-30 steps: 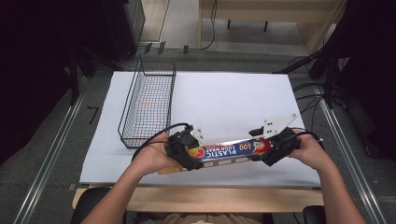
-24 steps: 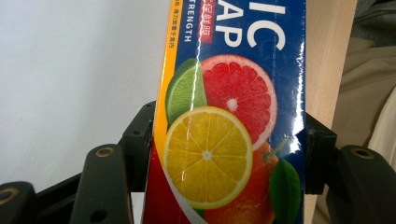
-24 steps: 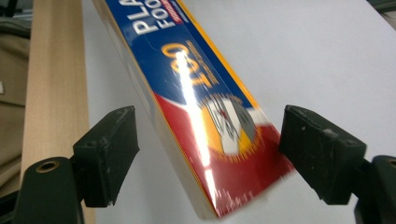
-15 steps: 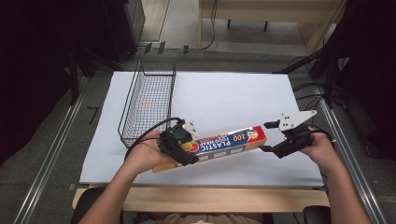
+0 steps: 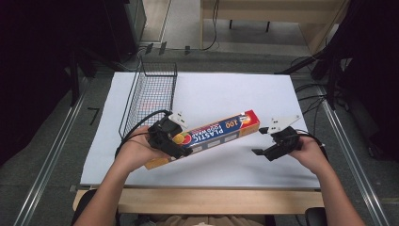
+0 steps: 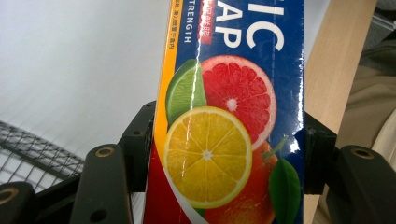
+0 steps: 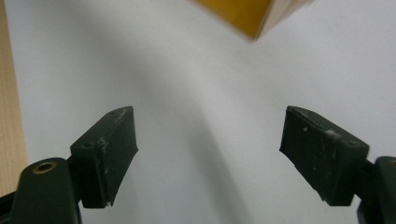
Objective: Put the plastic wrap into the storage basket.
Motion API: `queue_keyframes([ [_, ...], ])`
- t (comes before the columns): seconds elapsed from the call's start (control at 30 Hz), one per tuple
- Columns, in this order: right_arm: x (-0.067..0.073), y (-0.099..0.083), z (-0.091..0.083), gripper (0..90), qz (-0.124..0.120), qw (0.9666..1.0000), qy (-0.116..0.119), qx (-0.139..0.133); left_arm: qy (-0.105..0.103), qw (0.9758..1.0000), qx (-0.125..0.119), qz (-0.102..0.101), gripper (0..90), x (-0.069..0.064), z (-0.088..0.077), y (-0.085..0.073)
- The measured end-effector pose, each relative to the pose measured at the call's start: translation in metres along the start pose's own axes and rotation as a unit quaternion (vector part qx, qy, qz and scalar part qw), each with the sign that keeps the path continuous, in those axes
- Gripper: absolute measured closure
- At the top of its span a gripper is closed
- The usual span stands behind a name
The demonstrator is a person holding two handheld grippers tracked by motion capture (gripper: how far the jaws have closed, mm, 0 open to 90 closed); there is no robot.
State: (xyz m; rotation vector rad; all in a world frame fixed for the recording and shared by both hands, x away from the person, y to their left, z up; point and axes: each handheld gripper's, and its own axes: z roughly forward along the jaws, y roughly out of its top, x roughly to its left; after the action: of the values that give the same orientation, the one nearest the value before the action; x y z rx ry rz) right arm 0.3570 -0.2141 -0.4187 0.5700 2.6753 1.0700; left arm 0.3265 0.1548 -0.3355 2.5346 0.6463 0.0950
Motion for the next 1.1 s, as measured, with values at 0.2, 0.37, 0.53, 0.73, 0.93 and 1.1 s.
queue_keyframes([
  [0.2,0.007,-0.001,0.017,19.2,0.004,1.0,-0.003,0.007,0.007,0.9997,-0.008,-0.021,39.0,0.009,-0.01,-0.003],
  [0.37,0.012,0.002,0.028,19.1,0.006,0.9999,-0.013,0.006,0.016,0.9989,-0.015,-0.042,39.0,0.016,-0.016,-0.002],
  [0.53,0.011,0.002,0.032,19.0,0.005,0.9997,-0.023,0.01,0.044,0.9971,-0.018,-0.06,39.0,0.024,-0.022,0.001],
  [0.73,0.011,0.0,0.033,18.9,0.008,0.9994,-0.029,0.019,0.058,0.9948,-0.024,-0.081,38.9,0.041,-0.028,0.004],
  [0.93,0.011,0.0,0.03,18.6,-0.002,0.9988,-0.048,0.013,0.075,0.9893,-0.025,-0.122,39.0,0.064,-0.032,0.006],
  [1.1,0.012,-0.003,0.034,18.6,-0.008,0.9982,-0.05,0.033,0.086,0.9847,-0.026,-0.149,39.0,0.081,-0.034,0.009],
])
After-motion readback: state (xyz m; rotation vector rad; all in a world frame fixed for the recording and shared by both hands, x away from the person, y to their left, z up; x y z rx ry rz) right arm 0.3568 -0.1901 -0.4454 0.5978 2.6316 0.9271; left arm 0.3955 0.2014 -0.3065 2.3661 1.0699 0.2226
